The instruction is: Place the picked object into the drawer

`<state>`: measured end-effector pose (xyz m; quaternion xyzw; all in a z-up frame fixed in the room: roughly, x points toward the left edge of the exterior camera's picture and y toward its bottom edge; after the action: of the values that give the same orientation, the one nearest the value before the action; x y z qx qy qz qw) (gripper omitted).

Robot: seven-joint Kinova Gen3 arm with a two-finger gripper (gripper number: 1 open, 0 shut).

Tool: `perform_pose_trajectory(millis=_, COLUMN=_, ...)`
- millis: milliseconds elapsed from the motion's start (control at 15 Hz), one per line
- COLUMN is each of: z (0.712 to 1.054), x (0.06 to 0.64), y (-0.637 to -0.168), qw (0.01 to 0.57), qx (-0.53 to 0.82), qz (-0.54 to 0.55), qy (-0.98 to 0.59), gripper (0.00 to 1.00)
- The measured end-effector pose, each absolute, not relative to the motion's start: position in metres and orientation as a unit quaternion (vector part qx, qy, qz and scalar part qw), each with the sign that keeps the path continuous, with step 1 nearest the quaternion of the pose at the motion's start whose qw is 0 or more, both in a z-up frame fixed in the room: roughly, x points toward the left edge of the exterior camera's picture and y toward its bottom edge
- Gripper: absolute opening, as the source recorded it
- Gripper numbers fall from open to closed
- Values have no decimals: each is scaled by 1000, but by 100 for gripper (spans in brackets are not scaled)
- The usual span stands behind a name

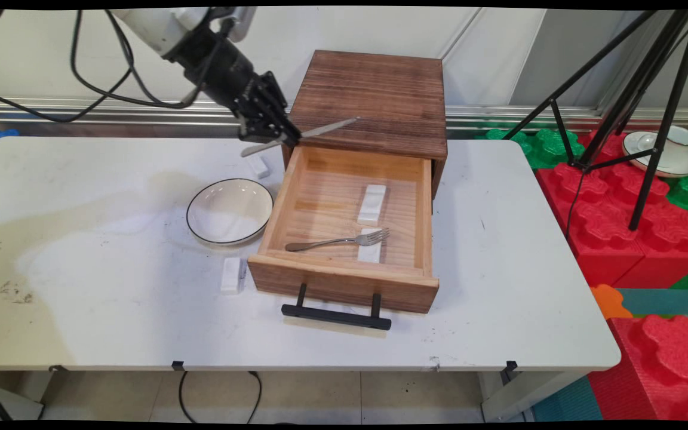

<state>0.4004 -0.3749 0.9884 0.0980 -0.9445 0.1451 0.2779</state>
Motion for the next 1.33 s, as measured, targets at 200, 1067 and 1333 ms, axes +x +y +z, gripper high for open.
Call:
perform_pose_trajectory(millis=200, z=984, x=375, y=-378, qw=282, qx=95, qz=149, qy=-943, gripper=0)
perform_pose_trajectory(millis=1067, z=935, x=302, y=-404, qw=285, qx=117, qz=139, qy=-941, gripper=0)
perform_pose_trajectory(millis=1333, z=910, x=291, y=-416, qw=277, qx=129, qz=132, qy=-943, gripper=0)
